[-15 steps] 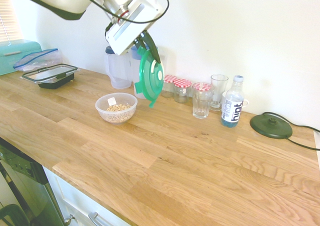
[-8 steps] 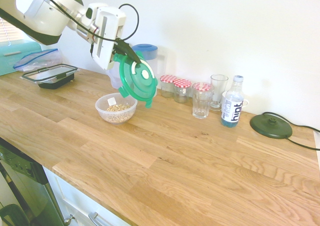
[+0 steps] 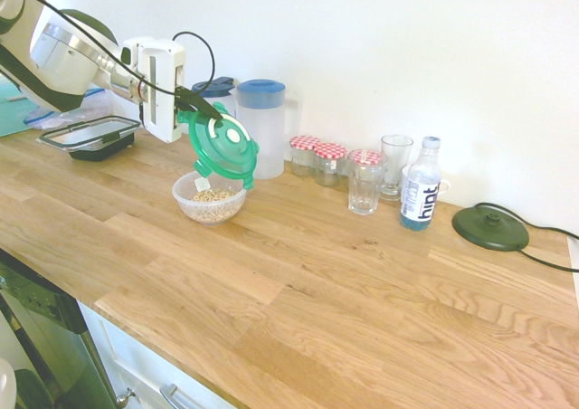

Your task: Cover the lid of food container

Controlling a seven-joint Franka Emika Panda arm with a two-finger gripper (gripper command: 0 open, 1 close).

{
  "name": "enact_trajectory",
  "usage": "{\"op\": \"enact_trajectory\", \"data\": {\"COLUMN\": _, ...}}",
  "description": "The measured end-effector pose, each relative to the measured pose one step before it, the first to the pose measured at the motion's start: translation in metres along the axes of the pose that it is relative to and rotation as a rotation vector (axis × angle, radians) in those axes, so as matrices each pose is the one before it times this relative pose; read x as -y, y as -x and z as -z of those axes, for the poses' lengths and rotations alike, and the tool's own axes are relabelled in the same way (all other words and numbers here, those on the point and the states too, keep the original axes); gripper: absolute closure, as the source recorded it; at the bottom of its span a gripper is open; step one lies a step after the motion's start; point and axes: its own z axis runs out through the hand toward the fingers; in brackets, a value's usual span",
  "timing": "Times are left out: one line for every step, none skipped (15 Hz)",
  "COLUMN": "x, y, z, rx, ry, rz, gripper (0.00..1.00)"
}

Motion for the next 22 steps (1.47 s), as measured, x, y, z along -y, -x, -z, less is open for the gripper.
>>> {"op": "enact_trajectory", "data": {"x": 0.00629, "y": 0.00477, "z": 0.00533, "rx": -0.0124, "ry": 0.00399, "rz": 0.0031, "gripper": 1.0}}
{"op": "enact_trajectory", "data": {"x": 0.0053, "y": 0.00159, "z": 0.00349, "rx": -0.00694, "ry": 0.0068, "rz": 0.00181, "gripper": 1.0}}
{"op": "enact_trajectory", "data": {"x": 0.00549, "y": 0.00074, "z": 0.00214, "rx": -0.00257, "ry": 0.0052, "rz": 0.00142, "gripper": 1.0}}
{"op": "enact_trajectory", "data": {"x": 0.00524, "y": 0.00057, "z": 0.00015, "rx": -0.00304, "ry": 0.00725, "rz": 0.00136, "gripper": 1.0}}
{"op": "enact_trajectory", "data": {"x": 0.00524, "y": 0.00062, "z": -0.00063, "rx": -0.0018, "ry": 0.00496, "rz": 0.00166, "gripper": 1.0}}
{"op": "enact_trajectory", "data": {"x": 0.00472, "y": 0.00208, "z": -0.00034, "rx": -0.00091, "ry": 0.0042, "rz": 0.00486, "gripper": 1.0}}
{"op": "enact_trajectory", "data": {"x": 0.00407, "y": 0.00309, "z": -0.00028, "rx": -0.00286, "ry": 0.00359, "rz": 0.0067, "gripper": 1.0}}
{"op": "enact_trajectory", "data": {"x": 0.00324, "y": 0.0037, "z": 0.00021, "rx": -0.00446, "ry": 0.00388, "rz": 0.00579, "gripper": 1.0}}
{"op": "enact_trajectory", "data": {"x": 0.0023, "y": 0.00336, "z": 0.00033, "rx": -0.00288, "ry": 0.00529, "rz": 0.0042, "gripper": 1.0}}
{"op": "enact_trajectory", "data": {"x": 0.00139, "y": 0.00267, "z": 0.00064, "rx": -0.00241, "ry": 0.00456, "rz": 0.00252, "gripper": 1.0}}
{"op": "enact_trajectory", "data": {"x": 0.0011, "y": 0.00218, "z": 0.00071, "rx": -0.00205, "ry": 0.00303, "rz": 0.00202, "gripper": 1.0}}
{"op": "enact_trajectory", "data": {"x": 0.00039, "y": 0.00167, "z": 0.00094, "rx": -0.00212, "ry": 0.00309, "rz": 0.0016, "gripper": 1.0}}
{"op": "enact_trajectory", "data": {"x": 0.00005, "y": 0.00094, "z": 0.00078, "rx": -0.00147, "ry": 0.0016, "rz": 0.00036, "gripper": 1.0}}
{"op": "enact_trajectory", "data": {"x": -0.00012, "y": 0.00099, "z": 0.00094, "rx": -0.00129, "ry": 0.00166, "rz": 0.00012, "gripper": 1.0}}
{"op": "enact_trajectory", "data": {"x": -0.00018, "y": 0.00129, "z": 0.00105, "rx": -0.00069, "ry": 0.00221, "rz": 0.00115, "gripper": 1.0}}
{"op": "enact_trajectory", "data": {"x": 0.00032, "y": 0.0022, "z": 0.0014, "rx": -0.00112, "ry": 0.00146, "rz": 0.0019, "gripper": 1.0}}
{"op": "enact_trajectory", "data": {"x": 0.00084, "y": 0.00265, "z": 0.00132, "rx": -0.00061, "ry": 0.00044, "rz": 0.00235, "gripper": 1.0}}
{"op": "enact_trajectory", "data": {"x": 0.00106, "y": 0.00292, "z": 0.00107, "rx": 0.00104, "ry": 0.00238, "rz": 0.0032, "gripper": 0.0}}
{"op": "enact_trajectory", "data": {"x": 0.00121, "y": 0.00259, "z": 0.00006, "rx": 0.00212, "ry": 0.00338, "rz": 0.00147, "gripper": 0.0}}
{"op": "enact_trajectory", "data": {"x": 0.00083, "y": 0.00159, "z": -0.00027, "rx": 0.00087, "ry": 0.00149, "rz": 0.00074, "gripper": 0.0}}
{"op": "enact_trajectory", "data": {"x": 0.00037, "y": 0.00101, "z": -0.00027, "rx": 0.00031, "ry": 0.00089, "rz": -0.00124, "gripper": 0.0}}
{"op": "enact_trajectory", "data": {"x": 0.00026, "y": 0.00153, "z": -0.00035, "rx": 0.00125, "ry": 0.0011, "rz": -0.00059, "gripper": 0.0}}
